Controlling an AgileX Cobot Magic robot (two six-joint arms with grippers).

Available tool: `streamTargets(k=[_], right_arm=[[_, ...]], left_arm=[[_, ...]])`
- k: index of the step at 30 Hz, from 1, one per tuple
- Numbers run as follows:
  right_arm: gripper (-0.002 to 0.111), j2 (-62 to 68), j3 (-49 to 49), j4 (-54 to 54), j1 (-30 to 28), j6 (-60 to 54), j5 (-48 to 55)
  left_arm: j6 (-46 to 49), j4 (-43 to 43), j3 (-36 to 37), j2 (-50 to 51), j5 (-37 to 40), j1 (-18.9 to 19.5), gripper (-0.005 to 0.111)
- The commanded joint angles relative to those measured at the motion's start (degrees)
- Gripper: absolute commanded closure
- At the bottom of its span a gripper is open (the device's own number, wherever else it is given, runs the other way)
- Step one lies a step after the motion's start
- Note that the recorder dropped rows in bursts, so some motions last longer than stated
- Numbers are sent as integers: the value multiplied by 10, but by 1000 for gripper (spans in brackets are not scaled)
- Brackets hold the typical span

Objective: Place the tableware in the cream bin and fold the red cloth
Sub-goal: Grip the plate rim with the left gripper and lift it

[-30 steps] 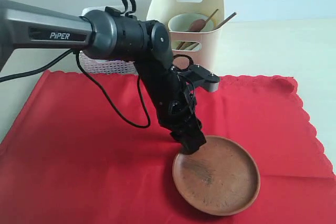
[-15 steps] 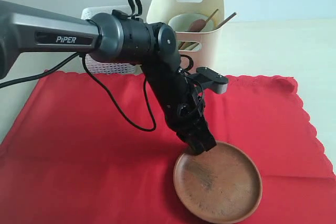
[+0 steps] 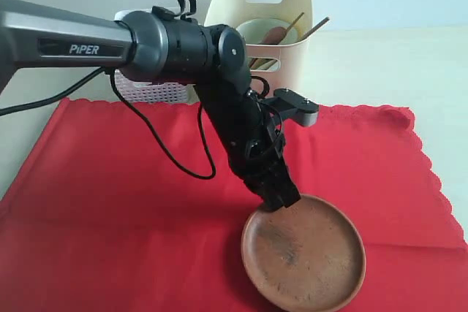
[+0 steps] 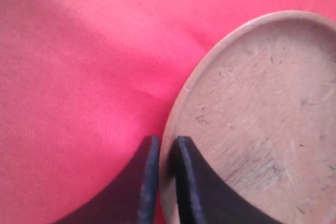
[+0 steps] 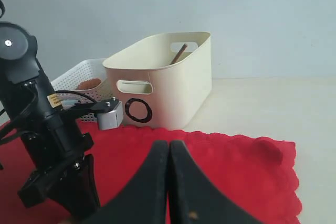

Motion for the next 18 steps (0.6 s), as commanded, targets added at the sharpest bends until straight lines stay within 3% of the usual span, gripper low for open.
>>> streamTargets(k=[1, 5, 10, 18], right_arm=[[108, -4, 2, -1, 1, 1, 0], [108, -4, 2, -1, 1, 1, 0], [108, -4, 2, -1, 1, 1, 0], [108, -4, 2, -1, 1, 1, 0]], left_arm=[[-13, 13, -10, -44, 6, -4, 107], [-31, 10, -31, -79, 10, 11, 107], [-48, -22, -62, -107, 34, 59, 107], [-15, -229, -115, -117, 9, 169, 107]])
